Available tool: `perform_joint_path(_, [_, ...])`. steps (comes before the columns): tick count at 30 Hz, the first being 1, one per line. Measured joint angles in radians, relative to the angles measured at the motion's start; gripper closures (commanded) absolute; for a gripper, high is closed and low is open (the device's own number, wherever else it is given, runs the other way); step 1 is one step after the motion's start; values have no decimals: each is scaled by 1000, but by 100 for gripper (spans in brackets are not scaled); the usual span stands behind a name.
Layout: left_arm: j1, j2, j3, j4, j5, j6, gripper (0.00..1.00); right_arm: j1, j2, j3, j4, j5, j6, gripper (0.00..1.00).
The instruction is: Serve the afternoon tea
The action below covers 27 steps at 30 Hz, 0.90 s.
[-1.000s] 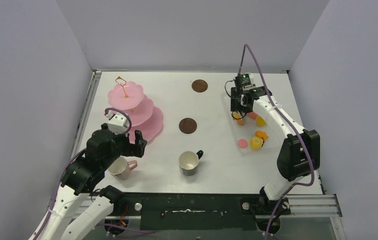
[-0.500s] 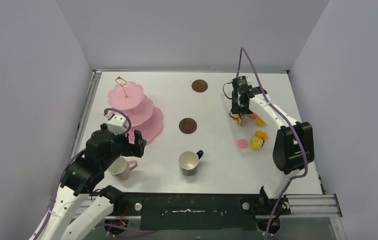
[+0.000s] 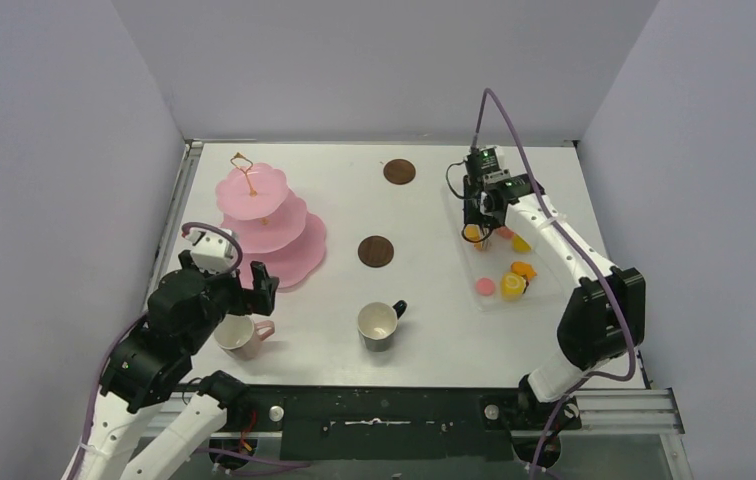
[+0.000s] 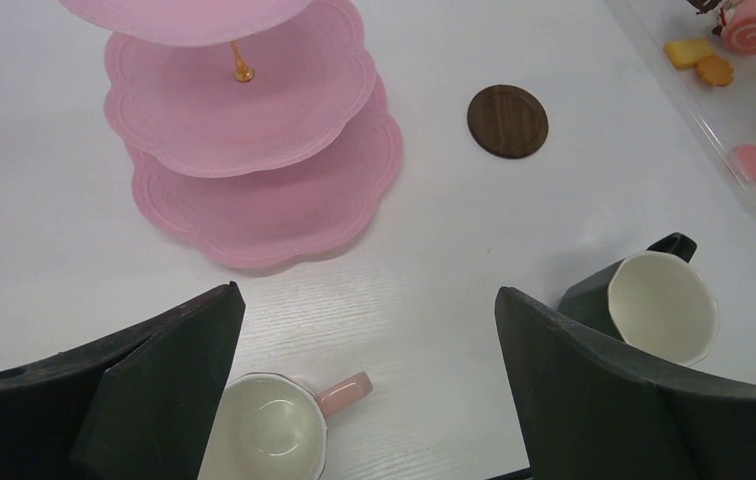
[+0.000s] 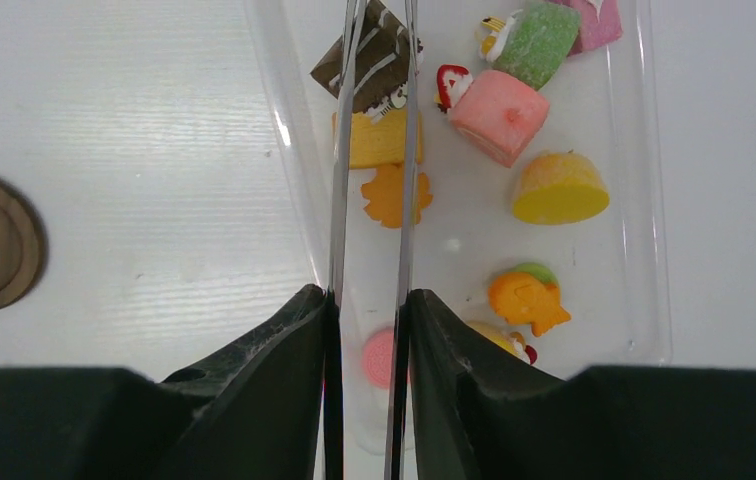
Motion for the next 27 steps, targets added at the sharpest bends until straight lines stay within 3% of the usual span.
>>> perform_joint_path(8, [0,-10,106,-51,-47,-5,3,147,-115,0,11,-50,9,73])
perform_joint_path(16, [0,-85,132,-74,-98,-27,3,320,-132,14,76,-154,53,73])
perform_joint_path(27, [0,-162,60,-69,-137,-34,3,398,-102,152,272,-291,124,71])
